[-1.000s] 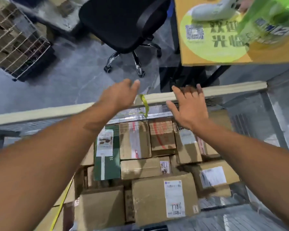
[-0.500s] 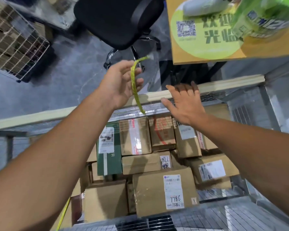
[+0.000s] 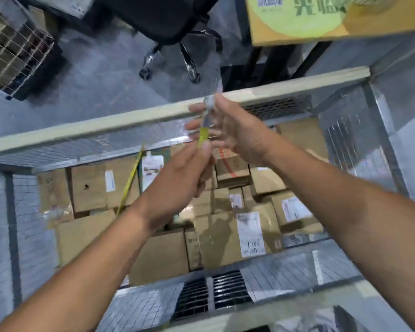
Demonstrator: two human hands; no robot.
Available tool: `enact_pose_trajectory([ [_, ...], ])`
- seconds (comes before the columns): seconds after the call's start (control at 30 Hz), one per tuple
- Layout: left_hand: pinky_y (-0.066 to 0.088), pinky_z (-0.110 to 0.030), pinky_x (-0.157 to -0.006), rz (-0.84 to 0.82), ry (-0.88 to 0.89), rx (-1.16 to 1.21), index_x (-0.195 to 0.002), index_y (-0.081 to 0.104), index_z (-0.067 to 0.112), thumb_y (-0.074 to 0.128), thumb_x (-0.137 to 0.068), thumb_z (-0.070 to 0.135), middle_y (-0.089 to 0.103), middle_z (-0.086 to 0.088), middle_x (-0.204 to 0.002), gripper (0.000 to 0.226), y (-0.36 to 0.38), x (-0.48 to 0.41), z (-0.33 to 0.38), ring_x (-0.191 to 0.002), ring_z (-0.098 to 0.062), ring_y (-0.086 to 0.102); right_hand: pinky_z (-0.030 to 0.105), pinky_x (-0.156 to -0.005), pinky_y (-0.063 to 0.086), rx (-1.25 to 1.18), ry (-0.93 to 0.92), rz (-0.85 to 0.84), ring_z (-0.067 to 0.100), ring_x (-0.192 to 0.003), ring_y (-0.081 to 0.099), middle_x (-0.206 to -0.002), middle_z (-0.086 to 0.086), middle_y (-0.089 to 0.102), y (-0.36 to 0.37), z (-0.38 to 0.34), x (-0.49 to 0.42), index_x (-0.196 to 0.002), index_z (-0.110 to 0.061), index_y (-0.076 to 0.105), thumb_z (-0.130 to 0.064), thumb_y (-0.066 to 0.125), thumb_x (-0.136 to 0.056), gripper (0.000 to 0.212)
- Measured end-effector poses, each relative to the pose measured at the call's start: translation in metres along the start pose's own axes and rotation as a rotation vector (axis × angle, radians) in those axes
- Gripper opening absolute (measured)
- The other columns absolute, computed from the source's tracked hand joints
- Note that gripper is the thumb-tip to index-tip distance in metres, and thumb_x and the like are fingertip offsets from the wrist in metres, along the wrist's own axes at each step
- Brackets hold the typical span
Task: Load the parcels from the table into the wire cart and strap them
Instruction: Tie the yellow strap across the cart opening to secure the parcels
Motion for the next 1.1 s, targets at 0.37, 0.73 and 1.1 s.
enact_pose_trajectory([
  [0.37,0.038,-0.026,-0.056,-0.341,-0.307,0.199,-0.115,0.076,0.024,0.049,-0.109,0.036,0.061,0.0,-0.079,0.03,0.107,-0.005,-0.099,-0.06,-0.013,0.046,0.042,-0.096,0.055,0.255,-0.006,0.195,0.03,-0.11,0.069,-0.121,0.026,0.069,-0.05,0.079,0.129,-0.11,-0.001,0.059,-0.006,0.045,-0.109,0.015],
  [0.73,0.039,-0.038,-0.073,-0.651,-0.324,-0.101,-0.088,0.074,0.022,0.066,-0.1,0.026,0.061,0.002,-0.079,0.015,0.29,-0.044,-0.153,-0.081,-0.024,0.051,0.038,-0.104,0.049,0.61,0.51,0.288,0.018,-0.116,0.066,-0.127,-0.004,0.069,-0.198,0.173,0.256,-0.131,-0.034,0.06,-0.037,0.057,-0.103,0.028],
  [1.1,0.029,-0.039,-0.086,-0.97,0.085,-1.266,-0.095,0.069,0.024,0.056,-0.099,0.027,0.066,0.003,-0.1,0.014,0.421,-0.087,-0.259,-0.108,-0.026,0.062,0.038,-0.123,0.023,0.866,0.989,-0.228,0.025,-0.153,0.028,-0.17,0.001,0.026,-0.258,0.3,0.28,-0.162,-0.024,0.027,-0.047,0.053,-0.105,0.067],
])
Point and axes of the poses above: each hand's wrist, its own x-axis away from the middle knuckle, its own y-axis out of the palm, z = x × y, the point moved 6 cm from there along -x, towards the middle knuckle
